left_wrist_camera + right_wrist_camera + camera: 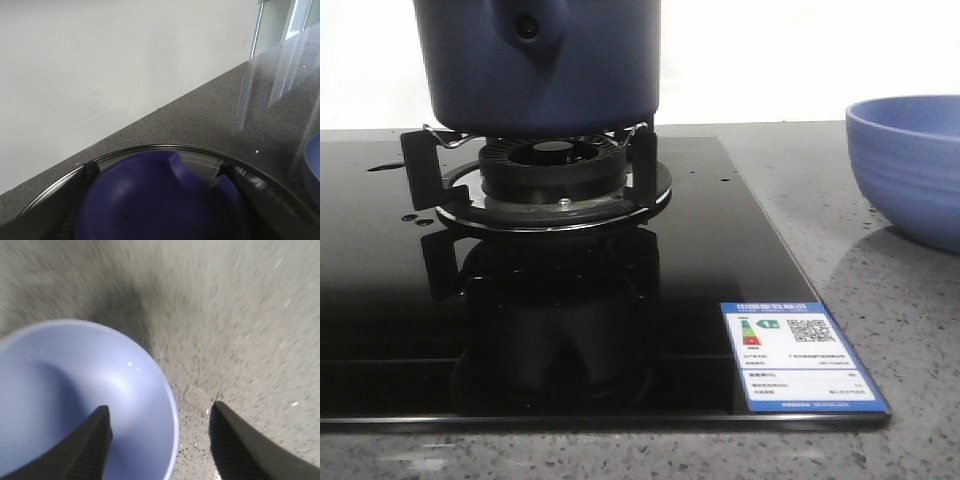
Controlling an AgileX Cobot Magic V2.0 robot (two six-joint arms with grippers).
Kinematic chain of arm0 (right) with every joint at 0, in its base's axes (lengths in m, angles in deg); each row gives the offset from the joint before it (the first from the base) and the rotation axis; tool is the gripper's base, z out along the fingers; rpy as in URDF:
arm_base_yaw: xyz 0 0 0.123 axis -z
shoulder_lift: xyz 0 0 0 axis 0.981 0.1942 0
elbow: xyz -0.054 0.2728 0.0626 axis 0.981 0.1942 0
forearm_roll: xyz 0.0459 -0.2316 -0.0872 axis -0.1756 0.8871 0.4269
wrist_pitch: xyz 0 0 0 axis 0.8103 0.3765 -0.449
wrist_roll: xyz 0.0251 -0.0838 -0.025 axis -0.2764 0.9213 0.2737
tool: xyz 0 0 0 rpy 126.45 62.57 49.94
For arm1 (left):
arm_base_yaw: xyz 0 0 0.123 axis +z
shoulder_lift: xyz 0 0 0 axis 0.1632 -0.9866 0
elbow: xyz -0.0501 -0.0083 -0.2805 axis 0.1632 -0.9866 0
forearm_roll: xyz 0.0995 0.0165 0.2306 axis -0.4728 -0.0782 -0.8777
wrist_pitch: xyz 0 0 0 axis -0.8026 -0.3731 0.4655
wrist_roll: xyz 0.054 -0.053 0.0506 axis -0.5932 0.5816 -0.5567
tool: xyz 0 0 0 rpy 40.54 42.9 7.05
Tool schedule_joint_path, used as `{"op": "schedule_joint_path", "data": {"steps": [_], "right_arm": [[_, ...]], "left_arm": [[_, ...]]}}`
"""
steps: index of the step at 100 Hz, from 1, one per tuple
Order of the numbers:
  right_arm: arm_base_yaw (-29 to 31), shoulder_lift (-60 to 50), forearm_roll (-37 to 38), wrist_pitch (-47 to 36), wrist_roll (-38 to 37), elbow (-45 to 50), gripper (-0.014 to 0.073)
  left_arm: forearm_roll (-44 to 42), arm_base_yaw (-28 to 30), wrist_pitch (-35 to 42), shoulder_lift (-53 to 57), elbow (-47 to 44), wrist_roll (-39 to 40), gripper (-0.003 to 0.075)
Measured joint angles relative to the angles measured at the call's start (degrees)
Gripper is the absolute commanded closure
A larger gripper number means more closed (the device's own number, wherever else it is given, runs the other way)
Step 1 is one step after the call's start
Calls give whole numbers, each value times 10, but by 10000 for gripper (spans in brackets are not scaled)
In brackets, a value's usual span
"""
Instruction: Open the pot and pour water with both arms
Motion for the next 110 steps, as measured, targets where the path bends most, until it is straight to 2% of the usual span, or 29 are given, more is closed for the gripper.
{"op": "schedule_joint_path", "data": {"steps": [4, 11, 41, 75, 82, 94, 99, 104, 110], "right_arm": [[0, -24, 0, -6, 0, 0, 410], [0, -64, 0, -12, 0, 0, 655], [0, -183, -1, -28, 2, 0, 657], [0, -208, -3, -22, 2, 0, 657], [0, -208, -3, -21, 3, 0, 657], [0, -208, -3, -20, 3, 0, 657], [0, -208, -3, -20, 3, 0, 657], [0, -208, -3, -20, 3, 0, 657], [0, -208, -3, -22, 3, 0, 657]], "left_arm": [[12, 0, -2, -2, 0, -12, 531], [36, 0, -6, -9, 0, -35, 531], [59, 0, -24, -49, 15, -68, 531], [58, 0, -25, -67, 32, -72, 524], [58, 0, -23, -67, 32, -72, 462], [58, 0, -22, -67, 32, -72, 212], [58, 0, -19, -67, 32, -72, 132], [60, 0, -17, -67, 32, -72, 87], [60, 0, -14, -65, 32, -72, 80]]}}
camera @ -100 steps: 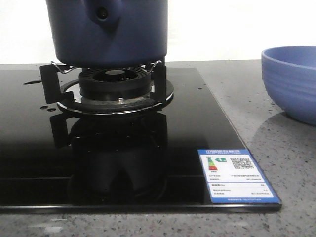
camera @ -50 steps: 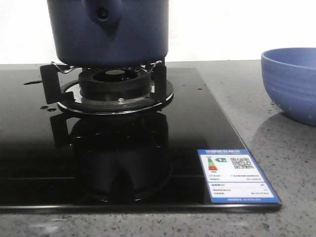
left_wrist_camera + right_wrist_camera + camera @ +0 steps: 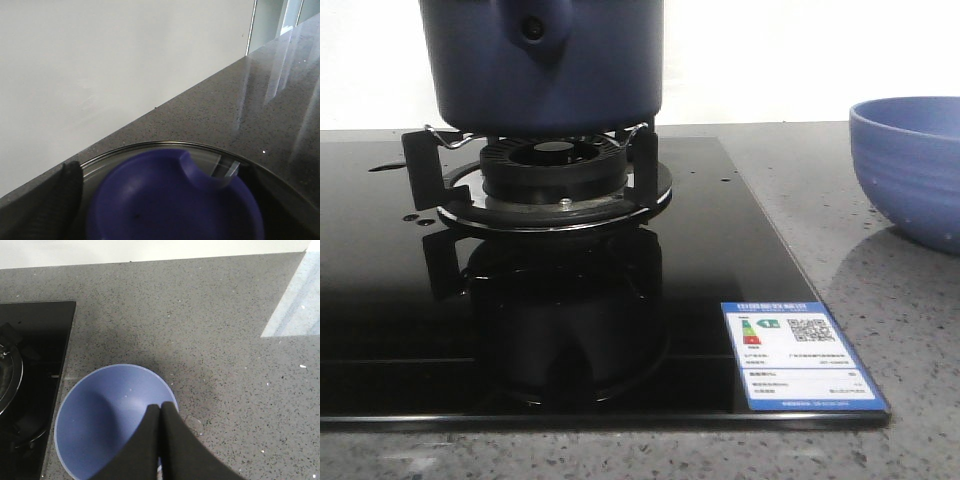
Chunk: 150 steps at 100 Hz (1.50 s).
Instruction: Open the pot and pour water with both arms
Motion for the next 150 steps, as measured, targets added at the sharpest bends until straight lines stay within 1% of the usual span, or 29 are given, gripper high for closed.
{"op": "schedule_joint_path", "data": {"steps": [13, 23, 30, 35, 42, 45, 47, 52, 54, 55, 65, 74, 81, 90, 100, 116, 150], "right_arm": [[0, 0, 0, -29, 2, 0, 657], [0, 0, -13, -59, 17, 1, 657], [0, -1, -32, -81, 38, 8, 657], [-6, -5, -45, -98, 54, 19, 657], [-20, -16, -56, -125, 71, 46, 657], [-27, -23, -59, -137, 75, 61, 657], [-33, -27, -60, -147, 77, 74, 657], [-45, -44, -62, -178, 80, 107, 657], [-50, -50, -62, -192, 81, 123, 657], [-52, -55, -62, -197, 81, 129, 657], [-71, -99, -66, -283, 84, 217, 657], [-79, -142, -66, -349, 85, 289, 657], [-86, -173, -66, -386, 85, 331, 657], [-100, -201, -66, -416, 85, 365, 657], [-123, -221, -67, -426, 85, 387, 657], [-147, -233, -67, -427, 87, 392, 657], [-147, -234, -67, -428, 87, 392, 657]], "left_arm": [[0, 0, 12, 33, 0, 0, 83], [0, 0, 31, 89, 0, 3, 87], [1, 0, 58, 138, -6, 12, 134], [4, 0, 84, 176, -16, 21, 188], [7, 0, 119, 233, -42, 37, 293], [10, 0, 132, 257, -56, 43, 356], [10, 0, 142, 276, -68, 45, 383], [11, 0, 160, 320, -101, 51, 491], [11, 0, 167, 339, -116, 54, 518], [13, 0, 169, 346, -127, 53, 546], [14, 0, 197, 444, -203, 57, 743], [15, 0, 217, 521, -269, 59, 741], [16, 0, 228, 565, -313, 60, 741], [18, 0, 233, 604, -359, 60, 741], [18, 0, 235, 640, -393, 60, 741], [18, 0, 235, 666, -415, 60, 741], [18, 0, 236, 666, -417, 60, 741]]}}
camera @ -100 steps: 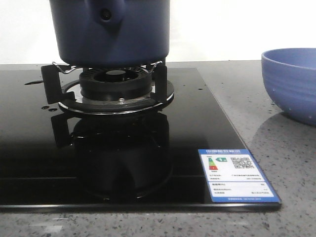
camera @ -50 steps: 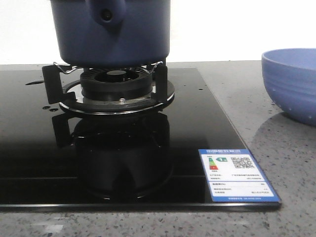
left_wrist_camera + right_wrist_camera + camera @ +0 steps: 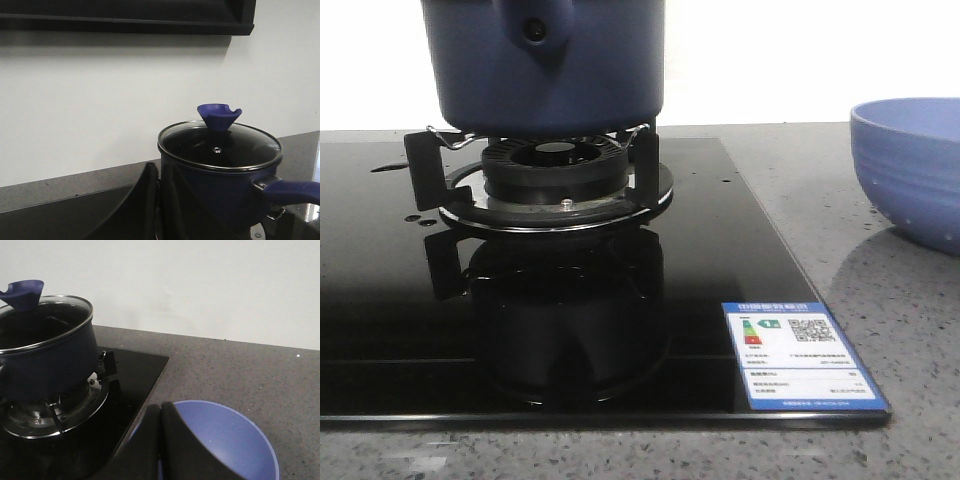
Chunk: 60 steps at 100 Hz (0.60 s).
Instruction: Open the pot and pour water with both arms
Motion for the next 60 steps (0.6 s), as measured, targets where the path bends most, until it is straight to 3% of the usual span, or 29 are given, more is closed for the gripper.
{"op": "schedule_joint_path", "data": {"steps": [43, 51, 60], "right_arm": [[0, 0, 0, 0, 0, 0, 657], [0, 0, 0, 0, 0, 0, 657], [0, 0, -1, 0, 0, 0, 657]], "left_arm": [[-15, 0, 0, 0, 0, 1, 741], [-127, 0, -19, 0, 0, 44, 741], [-346, 0, -64, 0, 0, 238, 741]]}}
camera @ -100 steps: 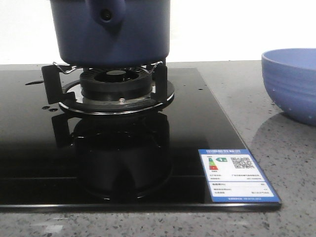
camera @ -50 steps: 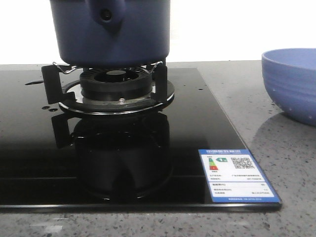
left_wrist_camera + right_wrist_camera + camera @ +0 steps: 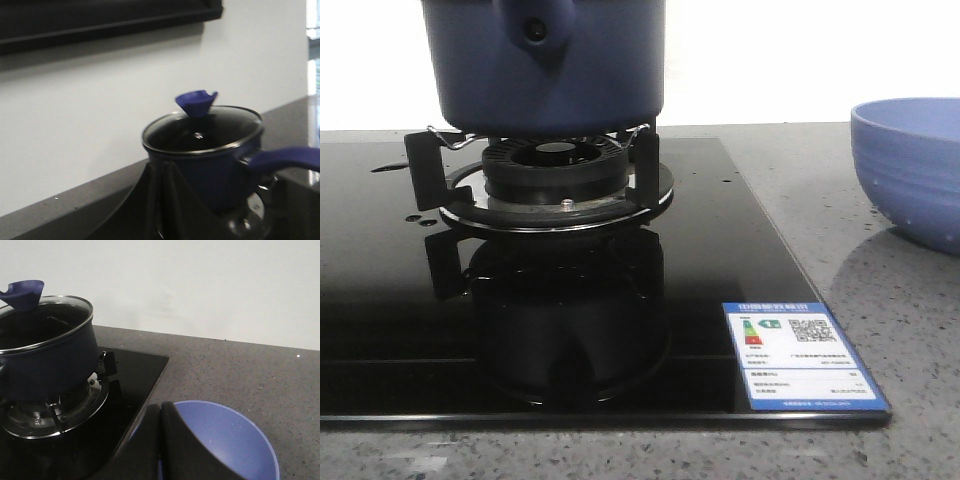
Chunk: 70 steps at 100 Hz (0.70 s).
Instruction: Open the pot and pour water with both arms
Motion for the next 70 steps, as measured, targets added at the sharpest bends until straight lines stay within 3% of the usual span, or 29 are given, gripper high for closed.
{"op": "schedule_joint_path", "data": {"steps": [10, 17, 22, 47, 70], "right_arm": [[0, 0, 0, 0, 0, 0, 657], [0, 0, 0, 0, 0, 0, 657], [0, 0, 0, 0, 0, 0, 657], [0, 0, 0, -2, 0, 0, 657], [0, 0, 0, -2, 0, 0, 657]], "left_arm": [[-307, 0, -47, 0, -1, 300, 741], [-451, 6, -62, 0, -12, 437, 741], [-510, 16, -62, 3, -26, 490, 741], [-595, 102, 33, 75, -157, 600, 741], [-636, 148, 27, 161, -241, 677, 741]]}}
